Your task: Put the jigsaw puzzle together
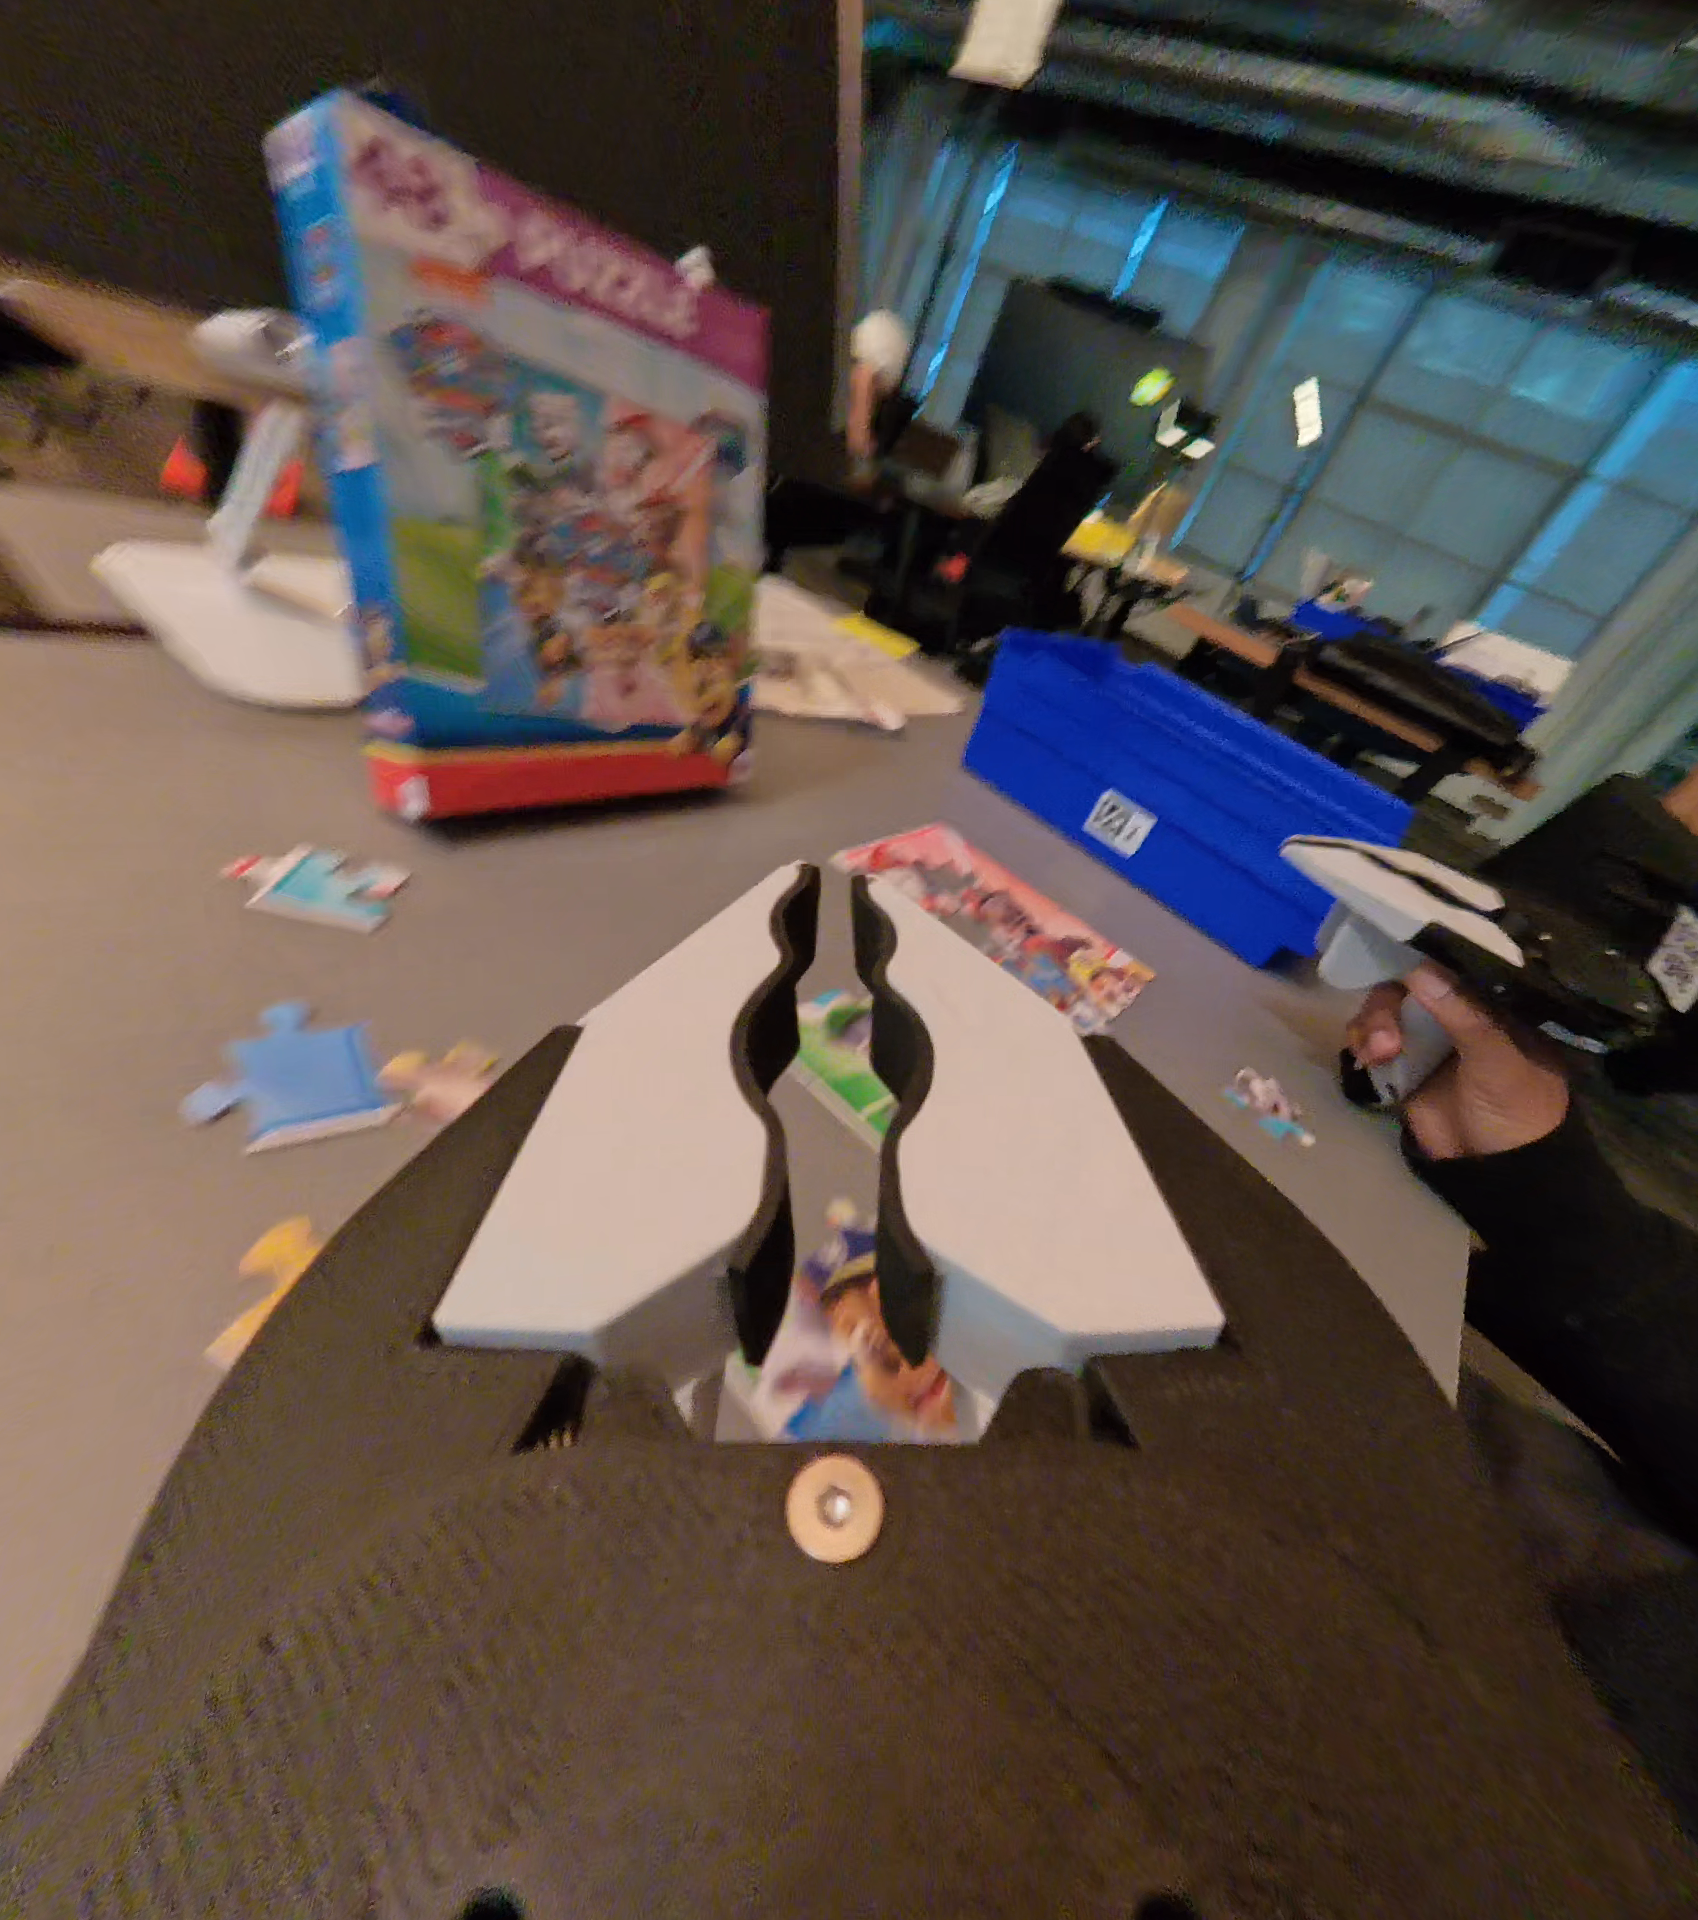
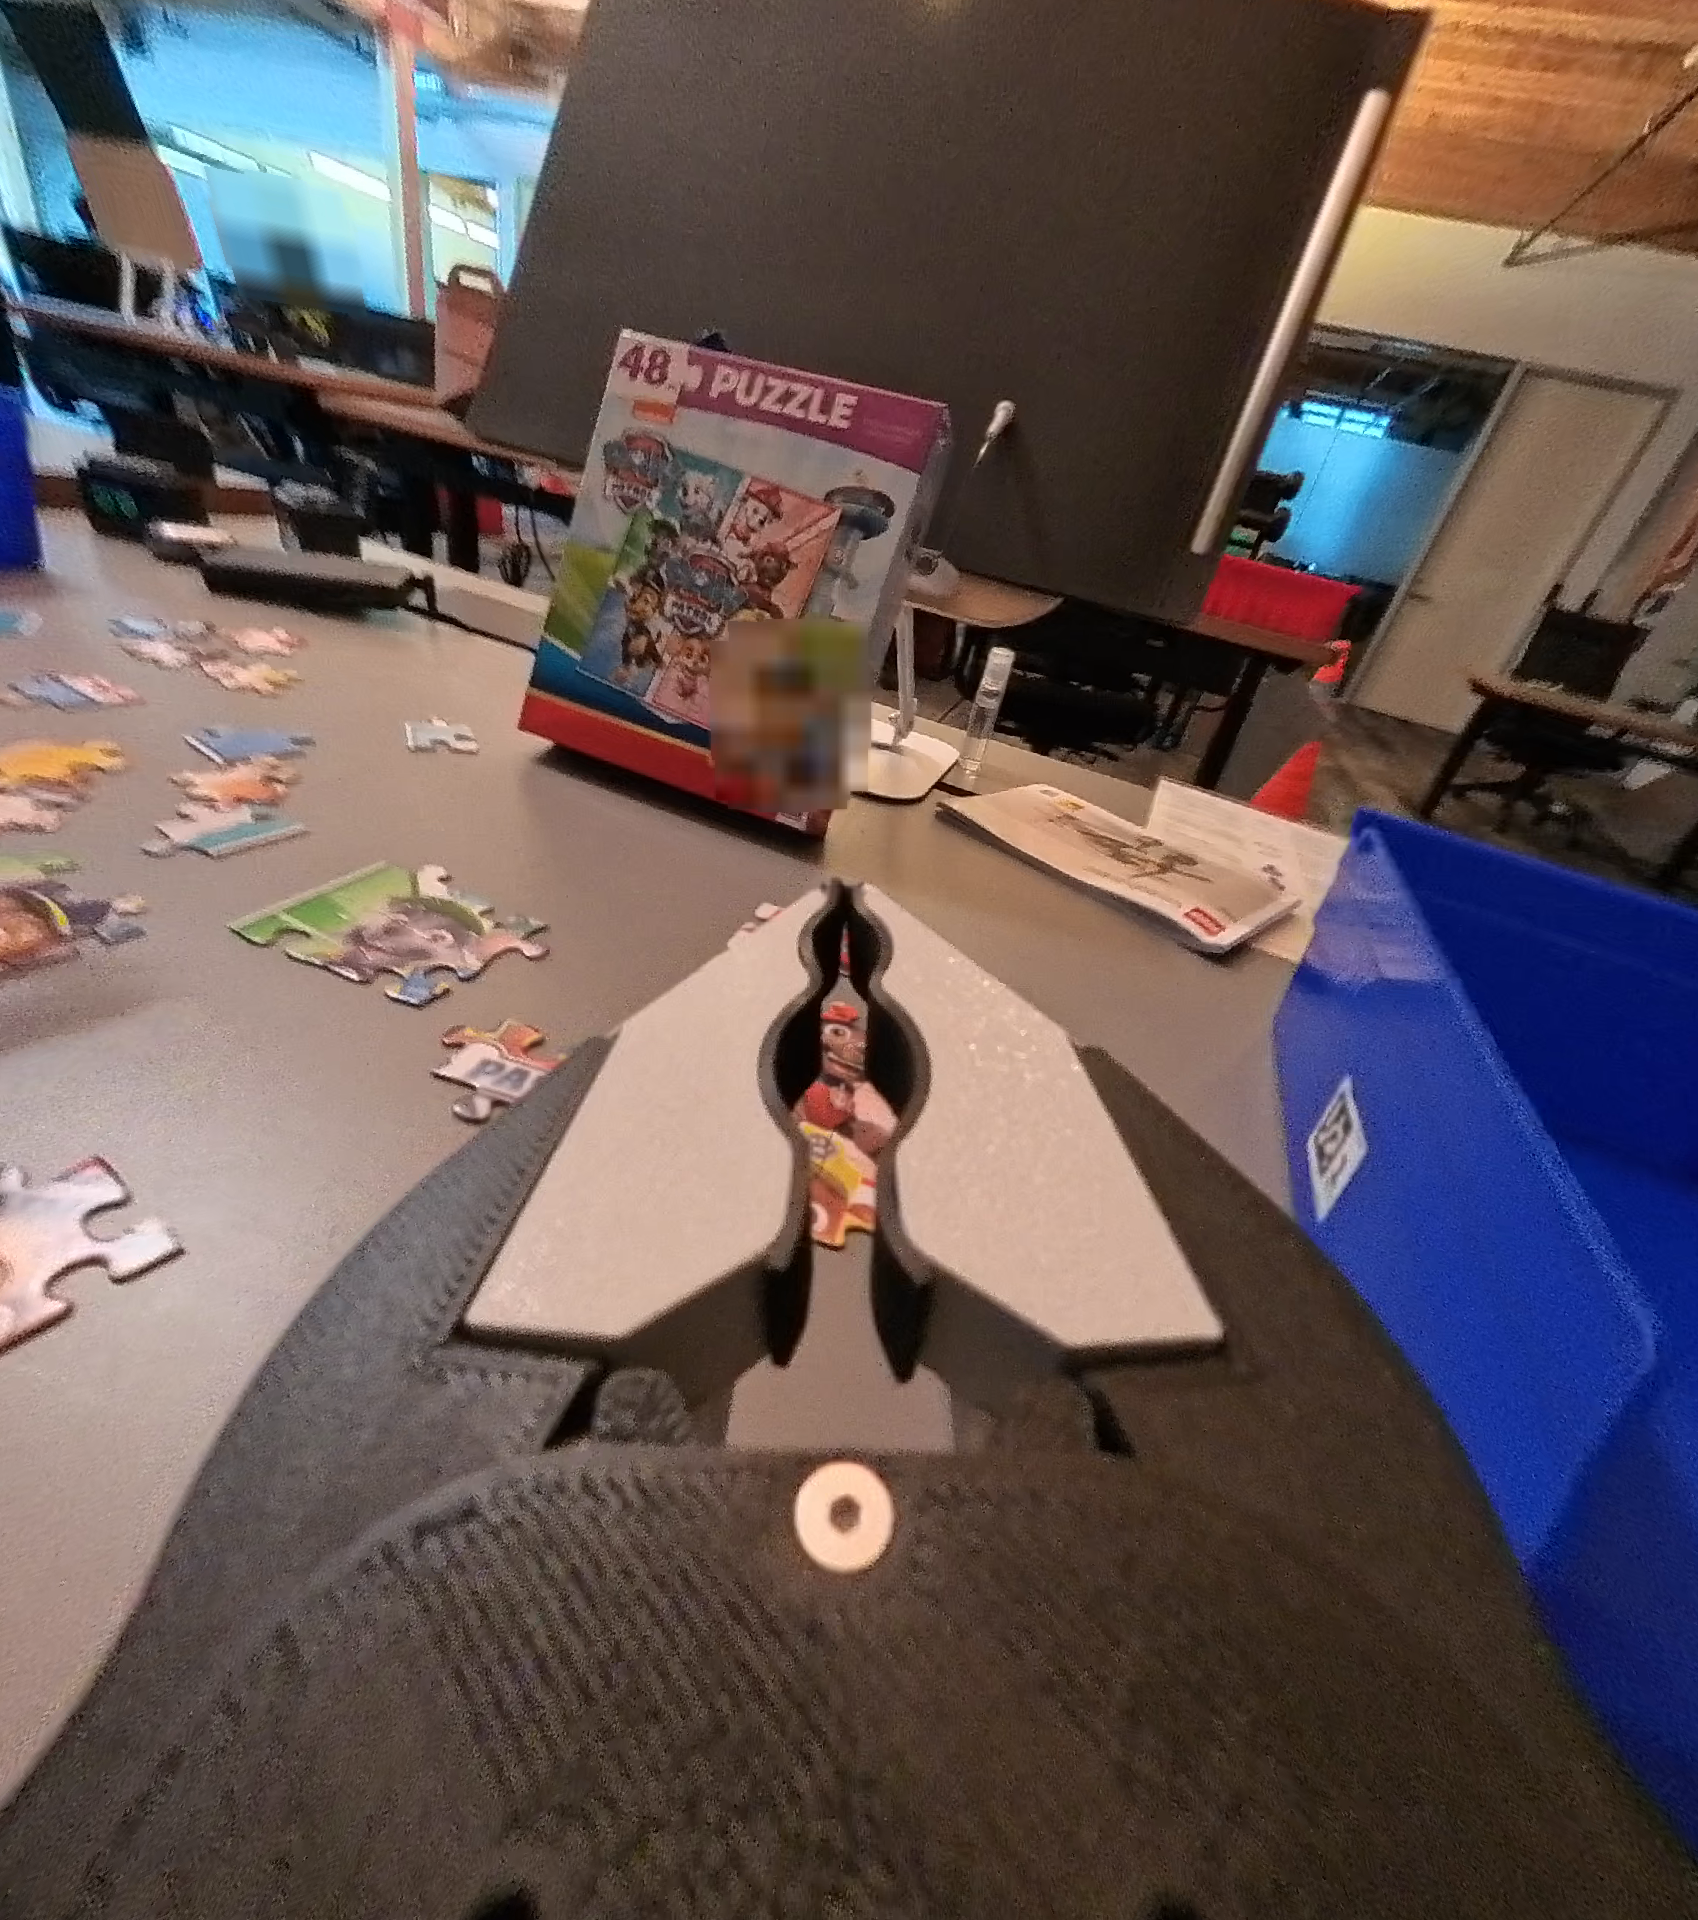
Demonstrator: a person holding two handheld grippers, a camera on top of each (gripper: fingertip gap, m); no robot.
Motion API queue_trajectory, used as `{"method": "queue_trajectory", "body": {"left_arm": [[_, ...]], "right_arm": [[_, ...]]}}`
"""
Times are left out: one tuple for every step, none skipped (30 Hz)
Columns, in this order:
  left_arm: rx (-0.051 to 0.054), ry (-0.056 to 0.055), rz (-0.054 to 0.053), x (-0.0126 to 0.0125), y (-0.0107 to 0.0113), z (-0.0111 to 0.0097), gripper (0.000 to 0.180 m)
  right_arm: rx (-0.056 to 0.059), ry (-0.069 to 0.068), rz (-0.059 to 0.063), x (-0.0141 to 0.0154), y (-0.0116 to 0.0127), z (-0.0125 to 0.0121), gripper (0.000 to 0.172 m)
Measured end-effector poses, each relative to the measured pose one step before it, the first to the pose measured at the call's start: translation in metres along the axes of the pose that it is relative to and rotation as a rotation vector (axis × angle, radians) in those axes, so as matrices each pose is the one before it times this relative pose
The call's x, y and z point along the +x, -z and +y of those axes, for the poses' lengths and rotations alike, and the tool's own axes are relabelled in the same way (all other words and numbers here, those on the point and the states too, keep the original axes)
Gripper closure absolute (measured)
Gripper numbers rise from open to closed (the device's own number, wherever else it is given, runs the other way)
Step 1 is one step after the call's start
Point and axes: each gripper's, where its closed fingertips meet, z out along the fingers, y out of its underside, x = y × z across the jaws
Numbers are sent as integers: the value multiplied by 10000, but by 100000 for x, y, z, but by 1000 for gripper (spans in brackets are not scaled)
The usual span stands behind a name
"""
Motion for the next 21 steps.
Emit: {"method": "queue_trajectory", "body": {"left_arm": [[-658, 209, -309, -1094, 1362, 212, 173], [-802, 57, -146, -858, 1475, 507, 170], [-845, -18, -342, -1057, 1550, 842, 164], [-748, -199, -654, -1409, 1577, 1008, 153], [-543, -363, -888, -1635, 1451, 1125, 147], [-427, -372, -774, -1423, 1157, 1236, 147], [-412, -239, -312, -733, 734, 1379, 147], [-421, -20, 309, 200, 330, 1485, 149], [-417, 263, 542, 563, -2, 1442, 143], [-448, 332, 257, 140, -221, 1367, 132], [-383, 170, -102, -293, -339, 1118, 129], [-248, -5, -240, -310, -425, 785, 127], [-170, -109, -241, -180, -432, 544, 126], [-168, -162, -165, 8, -365, 414, 125], [-97, -147, -108, 134, -303, 204, 123], [69, -167, -70, 202, -151, -118, 122], [-10, -133, -41, 186, -128, -12, 121], [-21, -136, -92, 47, -77, 26, 121], [-40, -128, -146, -60, -66, 48, 122], [-62, -131, -212, -166, -42, 75, 125], [-93, -176, -171, -95, -10, 83, 132]], "right_arm": [[-89, 423, -70, -522, -344, 49, 172], [-115, 348, -183, -619, -386, 116, 172], [-182, 281, -224, -607, -383, 236, 172], [-224, 228, -175, -468, -318, 315, 172], [-187, 198, -120, -363, -234, 255, 172], [-101, 177, -90, -306, -144, 123, 172], [-30, 155, -72, -273, -70, 16, 172], [14, 124, -57, -212, -20, -48, 172], [33, 86, -57, -174, -12, -79, 172], [22, 39, -66, -146, -21, -46, 171], [8, -5, -84, -139, -29, -11, 171], [8, -27, -89, -128, -33, -8, 171], [24, -34, -74, -94, -19, -30, 170], [39, -29, -61, -78, 10, -60, 169], [52, -21, -44, -51, 32, -87, 169], [57, -14, -32, -46, 35, -90, 170], [50, -15, -20, -17, 43, -86, 170], [40, -25, -16, -20, 39, -63, 170], [33, -28, -13, -2, 38, -36, 169], [41, -26, 3, 25, 54, -66, 169], [53, -27, 10, 24, 73, -75, 169]]}}
